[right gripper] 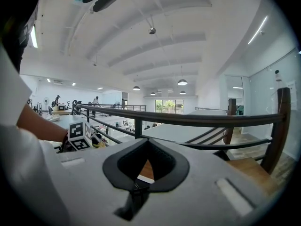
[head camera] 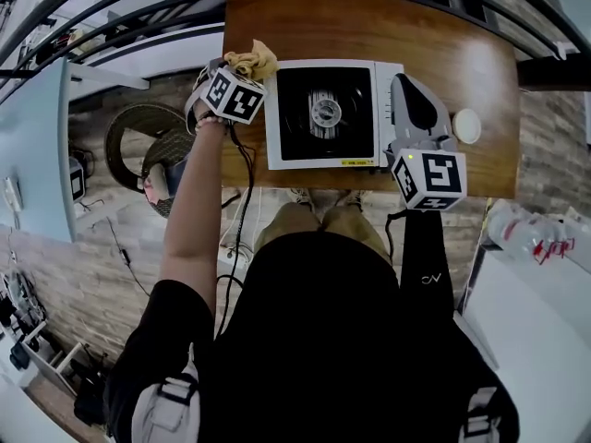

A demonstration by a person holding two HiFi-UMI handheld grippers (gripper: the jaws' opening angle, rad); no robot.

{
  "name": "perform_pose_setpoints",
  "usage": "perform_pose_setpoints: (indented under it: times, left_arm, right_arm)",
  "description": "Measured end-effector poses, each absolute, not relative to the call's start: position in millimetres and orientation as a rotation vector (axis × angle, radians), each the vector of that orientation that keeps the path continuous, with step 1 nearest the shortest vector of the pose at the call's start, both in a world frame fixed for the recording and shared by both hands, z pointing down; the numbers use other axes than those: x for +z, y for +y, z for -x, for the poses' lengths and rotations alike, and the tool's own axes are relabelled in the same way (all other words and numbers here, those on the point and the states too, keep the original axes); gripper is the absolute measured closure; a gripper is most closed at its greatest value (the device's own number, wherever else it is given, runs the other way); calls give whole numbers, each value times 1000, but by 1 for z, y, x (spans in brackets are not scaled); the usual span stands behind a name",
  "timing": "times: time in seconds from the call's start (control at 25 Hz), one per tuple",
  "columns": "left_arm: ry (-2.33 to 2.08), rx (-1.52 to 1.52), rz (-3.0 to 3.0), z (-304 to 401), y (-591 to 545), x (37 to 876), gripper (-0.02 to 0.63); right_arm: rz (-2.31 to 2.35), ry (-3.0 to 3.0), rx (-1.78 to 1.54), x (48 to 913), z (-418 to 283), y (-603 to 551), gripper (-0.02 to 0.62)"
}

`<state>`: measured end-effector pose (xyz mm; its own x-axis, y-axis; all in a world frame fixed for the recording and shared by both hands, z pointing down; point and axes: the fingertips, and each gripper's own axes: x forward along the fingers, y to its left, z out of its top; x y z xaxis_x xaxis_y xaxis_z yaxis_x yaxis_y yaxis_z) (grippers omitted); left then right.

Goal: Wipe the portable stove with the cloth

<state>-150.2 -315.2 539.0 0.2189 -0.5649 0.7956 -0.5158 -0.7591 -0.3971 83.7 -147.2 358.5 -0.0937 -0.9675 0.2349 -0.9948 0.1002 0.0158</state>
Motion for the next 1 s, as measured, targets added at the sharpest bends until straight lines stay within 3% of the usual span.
perform_pose_setpoints:
  times: [0.24,1.0]
  left_arm:
    - [1007,-1624,2380,121,-321,537,538]
    - [461,-1504,2384,-107,-215,521,538]
  right_arm:
    - [-1967,-2203,232,364,-96,-148,594]
    - [-2081,-2150,264,363,-229,-103,594]
